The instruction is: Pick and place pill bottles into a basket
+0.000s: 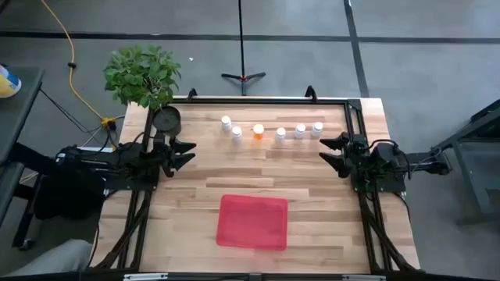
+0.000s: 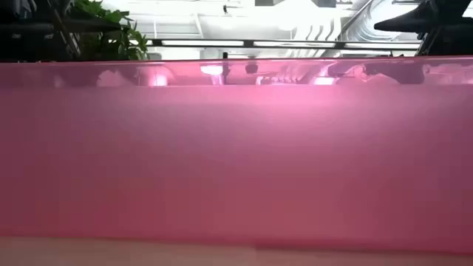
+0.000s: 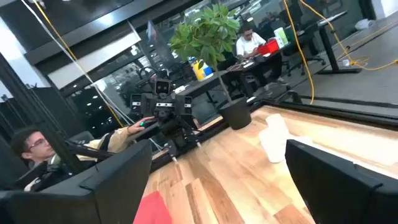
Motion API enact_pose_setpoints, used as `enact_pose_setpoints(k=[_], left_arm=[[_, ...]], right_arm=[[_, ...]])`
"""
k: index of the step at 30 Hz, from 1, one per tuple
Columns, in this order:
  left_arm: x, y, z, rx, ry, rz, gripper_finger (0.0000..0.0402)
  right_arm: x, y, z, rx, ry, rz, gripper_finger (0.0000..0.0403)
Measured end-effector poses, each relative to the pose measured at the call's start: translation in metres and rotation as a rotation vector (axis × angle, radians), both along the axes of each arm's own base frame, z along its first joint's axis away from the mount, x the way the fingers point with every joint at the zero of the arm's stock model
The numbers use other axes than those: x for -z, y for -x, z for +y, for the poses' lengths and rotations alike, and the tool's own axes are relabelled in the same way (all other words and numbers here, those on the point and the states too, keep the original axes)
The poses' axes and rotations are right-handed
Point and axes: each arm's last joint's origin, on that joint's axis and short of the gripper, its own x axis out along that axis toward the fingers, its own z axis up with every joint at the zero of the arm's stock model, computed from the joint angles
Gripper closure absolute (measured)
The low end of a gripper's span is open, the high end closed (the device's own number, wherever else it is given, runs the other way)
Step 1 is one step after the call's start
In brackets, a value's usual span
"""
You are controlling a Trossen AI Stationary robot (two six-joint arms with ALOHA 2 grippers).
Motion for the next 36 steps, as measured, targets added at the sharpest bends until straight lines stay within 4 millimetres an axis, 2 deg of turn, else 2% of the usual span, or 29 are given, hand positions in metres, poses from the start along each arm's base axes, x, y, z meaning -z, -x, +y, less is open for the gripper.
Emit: enact_pose_setpoints(k=[11,36], left_arm=[[0.0008,-0.0001,0.0001,-0.017,-0.098,0.031,0.0092],[0.0007,-0.0001,0.0,-0.015,-0.088,0.028,0.0092]], right_arm=[[-0.0001,-0.0001,0.0004,-0.013,0.009,0.002,0.0045],[-0.0049,0.0009,-0.0006,0.018,-0.004,-0.051,0.0045]])
